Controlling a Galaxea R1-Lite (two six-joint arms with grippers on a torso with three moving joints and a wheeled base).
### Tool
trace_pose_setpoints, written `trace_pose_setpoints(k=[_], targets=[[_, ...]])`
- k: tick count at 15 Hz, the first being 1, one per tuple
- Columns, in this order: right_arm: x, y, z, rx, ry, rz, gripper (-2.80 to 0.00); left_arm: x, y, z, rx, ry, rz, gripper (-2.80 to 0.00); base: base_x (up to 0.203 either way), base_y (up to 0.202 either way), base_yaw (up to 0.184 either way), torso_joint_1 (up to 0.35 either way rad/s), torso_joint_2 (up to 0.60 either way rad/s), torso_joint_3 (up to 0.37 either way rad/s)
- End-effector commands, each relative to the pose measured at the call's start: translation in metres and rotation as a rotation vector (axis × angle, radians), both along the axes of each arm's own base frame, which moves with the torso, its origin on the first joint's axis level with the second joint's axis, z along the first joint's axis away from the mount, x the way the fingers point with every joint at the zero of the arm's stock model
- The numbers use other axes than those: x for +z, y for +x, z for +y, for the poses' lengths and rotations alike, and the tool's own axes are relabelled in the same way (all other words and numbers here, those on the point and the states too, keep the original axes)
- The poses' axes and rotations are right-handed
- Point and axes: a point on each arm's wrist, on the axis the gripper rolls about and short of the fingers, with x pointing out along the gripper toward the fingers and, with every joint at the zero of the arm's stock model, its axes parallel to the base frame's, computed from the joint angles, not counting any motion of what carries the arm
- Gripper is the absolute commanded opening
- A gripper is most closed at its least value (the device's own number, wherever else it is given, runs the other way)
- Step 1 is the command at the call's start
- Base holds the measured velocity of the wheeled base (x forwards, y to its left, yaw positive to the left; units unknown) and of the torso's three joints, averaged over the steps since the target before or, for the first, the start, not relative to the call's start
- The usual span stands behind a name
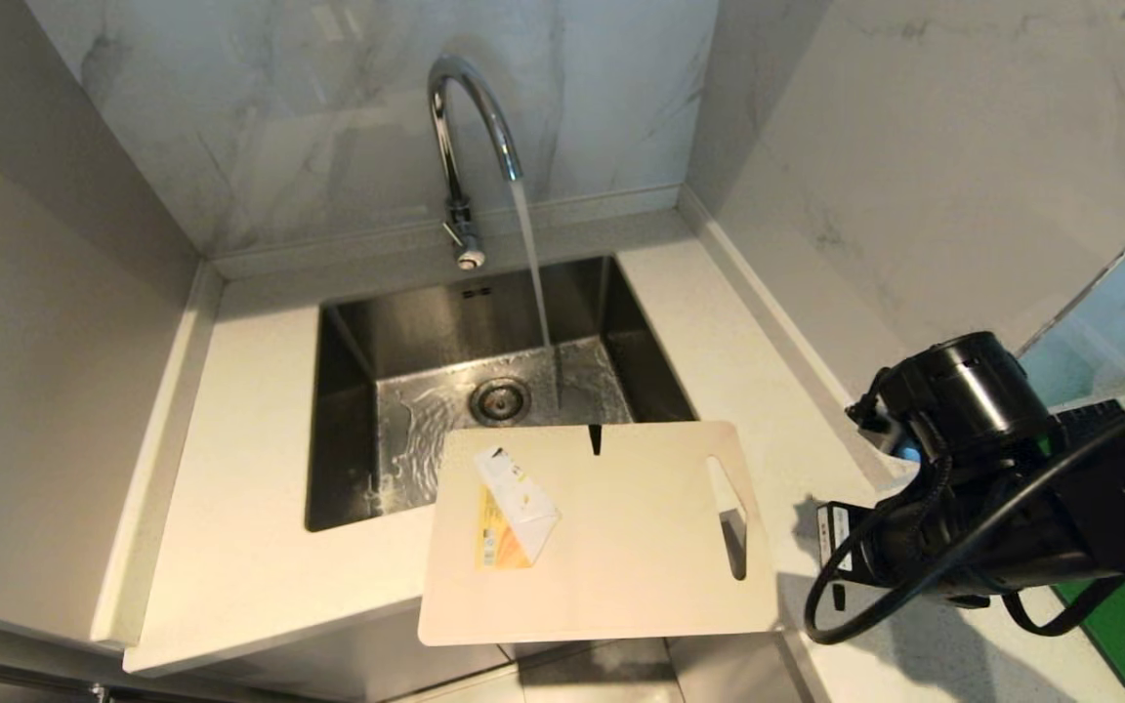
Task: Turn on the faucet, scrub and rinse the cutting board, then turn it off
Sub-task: Pick up the cutting board
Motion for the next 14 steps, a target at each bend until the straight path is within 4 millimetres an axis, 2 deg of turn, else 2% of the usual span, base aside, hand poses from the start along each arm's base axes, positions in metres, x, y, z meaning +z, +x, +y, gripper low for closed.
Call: trace_pose_setpoints(k=[1,5,8,14], targets=[[-0.015,0.010,0.005,-0.004,-0.039,0.053,0.00,0.000,0.000,0.000,0.001,0.000,0.000,-2.80,0.000,0.000,0.000,0.000,0.00,0.000],[-0.025,0.022,0.015,-0.001,-0.059,0.051,0.00,0.000,0.000,0.000,0.001,0.000,-0.001,-2.80,0.000,0.000,0.000,0.000,0.00,0.000],[-0.022,0.029,0.018,0.007,-0.053,0.025,0.00,0.000,0.000,0.000,0.001,0.000,0.000,-2.80,0.000,0.000,0.000,0.000,0.00,0.000],[-0.036,0.048,0.040,0.061,-0.040,0.036,0.00,0.000,0.000,0.000,0.001,0.000,-0.001,-2.80,0.000,0.000,0.000,0.000,0.00,0.000]])
